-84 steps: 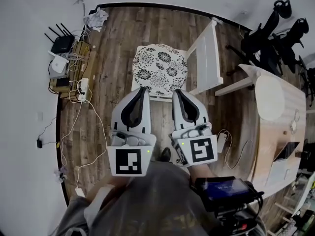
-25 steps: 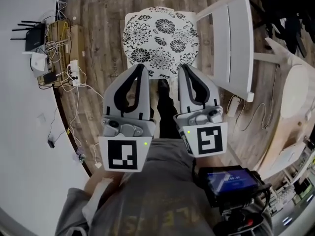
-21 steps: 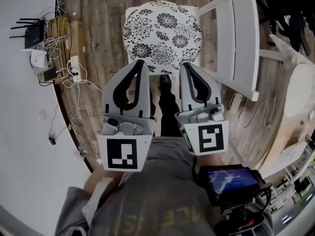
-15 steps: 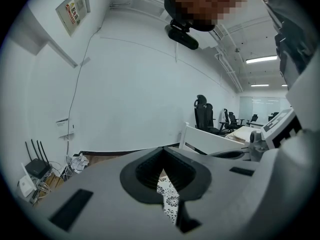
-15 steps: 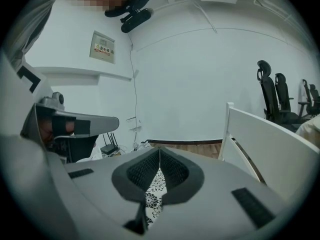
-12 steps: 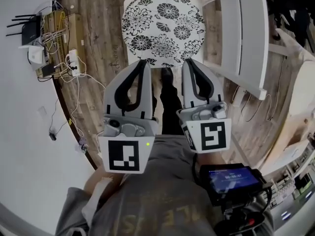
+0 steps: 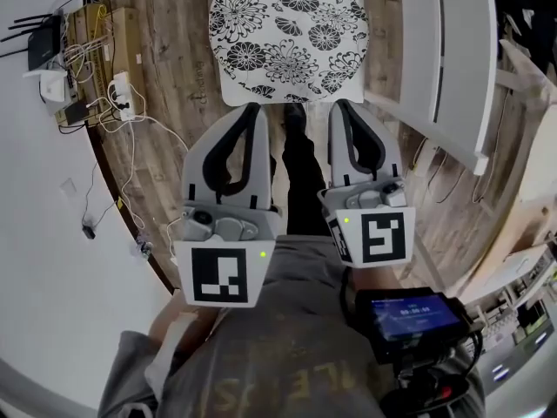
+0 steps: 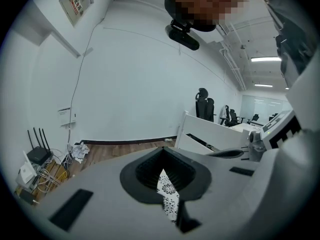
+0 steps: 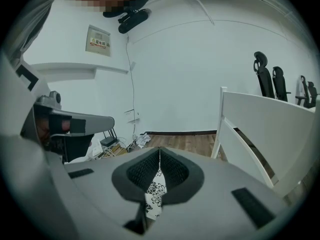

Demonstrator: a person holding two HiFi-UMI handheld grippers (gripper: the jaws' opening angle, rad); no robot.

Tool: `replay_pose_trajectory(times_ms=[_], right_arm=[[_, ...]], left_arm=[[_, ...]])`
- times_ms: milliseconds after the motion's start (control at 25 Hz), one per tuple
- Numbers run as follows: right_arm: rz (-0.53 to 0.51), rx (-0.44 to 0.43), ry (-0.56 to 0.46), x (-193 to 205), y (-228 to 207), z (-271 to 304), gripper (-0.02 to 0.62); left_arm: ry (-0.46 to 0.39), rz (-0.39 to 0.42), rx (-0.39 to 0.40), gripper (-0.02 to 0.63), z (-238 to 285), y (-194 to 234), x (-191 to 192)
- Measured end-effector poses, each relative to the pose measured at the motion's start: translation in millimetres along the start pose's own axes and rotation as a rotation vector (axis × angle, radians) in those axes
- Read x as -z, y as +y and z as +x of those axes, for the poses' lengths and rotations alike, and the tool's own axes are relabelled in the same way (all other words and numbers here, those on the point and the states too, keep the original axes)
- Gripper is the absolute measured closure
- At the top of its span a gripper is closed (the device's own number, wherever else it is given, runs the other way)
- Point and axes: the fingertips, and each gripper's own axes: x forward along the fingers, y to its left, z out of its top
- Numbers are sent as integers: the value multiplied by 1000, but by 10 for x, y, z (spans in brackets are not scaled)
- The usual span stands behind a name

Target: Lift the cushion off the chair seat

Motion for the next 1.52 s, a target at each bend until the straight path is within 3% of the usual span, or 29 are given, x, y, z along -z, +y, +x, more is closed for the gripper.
replay_pose_trajectory(times_ms=[800, 1520], right_arm=[[-18, 22, 55, 598, -110, 28, 588], [-14, 2, 74, 1800, -279, 559, 579]], left_arm=[[36, -33, 29, 600, 135, -84, 635], [21, -2, 27, 600, 600, 123, 1608]])
